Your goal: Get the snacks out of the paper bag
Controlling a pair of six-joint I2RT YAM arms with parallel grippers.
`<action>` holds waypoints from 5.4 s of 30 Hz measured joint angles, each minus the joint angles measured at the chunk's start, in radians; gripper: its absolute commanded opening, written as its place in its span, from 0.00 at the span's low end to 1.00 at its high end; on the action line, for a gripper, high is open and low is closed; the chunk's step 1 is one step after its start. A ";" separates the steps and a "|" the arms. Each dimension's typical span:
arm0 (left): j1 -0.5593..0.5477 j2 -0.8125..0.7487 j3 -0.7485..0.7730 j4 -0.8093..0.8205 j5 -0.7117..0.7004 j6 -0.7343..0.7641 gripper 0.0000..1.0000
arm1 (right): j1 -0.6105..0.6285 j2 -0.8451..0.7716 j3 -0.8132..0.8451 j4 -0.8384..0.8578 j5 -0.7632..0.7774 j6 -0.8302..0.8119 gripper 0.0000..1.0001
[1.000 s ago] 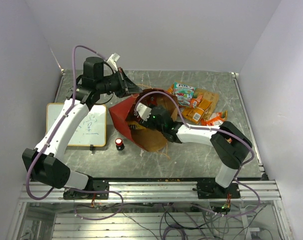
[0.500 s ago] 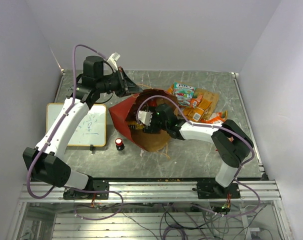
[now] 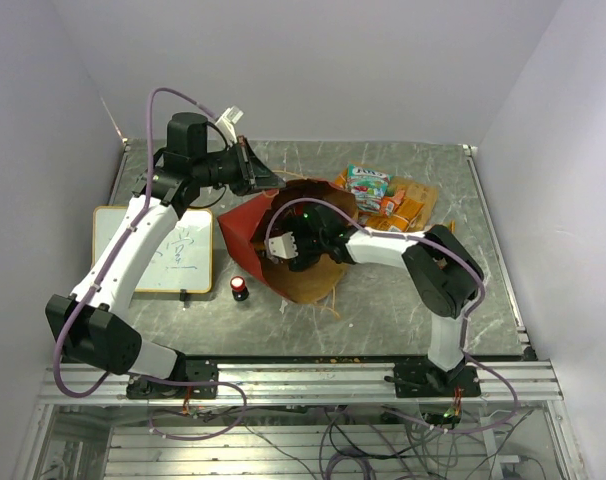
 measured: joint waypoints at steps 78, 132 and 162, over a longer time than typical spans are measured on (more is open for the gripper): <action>0.060 -0.023 0.003 -0.087 -0.028 0.037 0.07 | 0.023 -0.253 -0.229 -0.130 -0.161 0.153 0.74; 0.066 -0.042 -0.048 -0.031 -0.014 -0.014 0.07 | 0.057 -0.631 -0.298 0.045 -0.010 0.714 0.00; 0.091 0.024 0.021 -0.022 -0.043 -0.011 0.07 | 0.058 -0.977 0.124 -0.227 0.292 0.593 0.00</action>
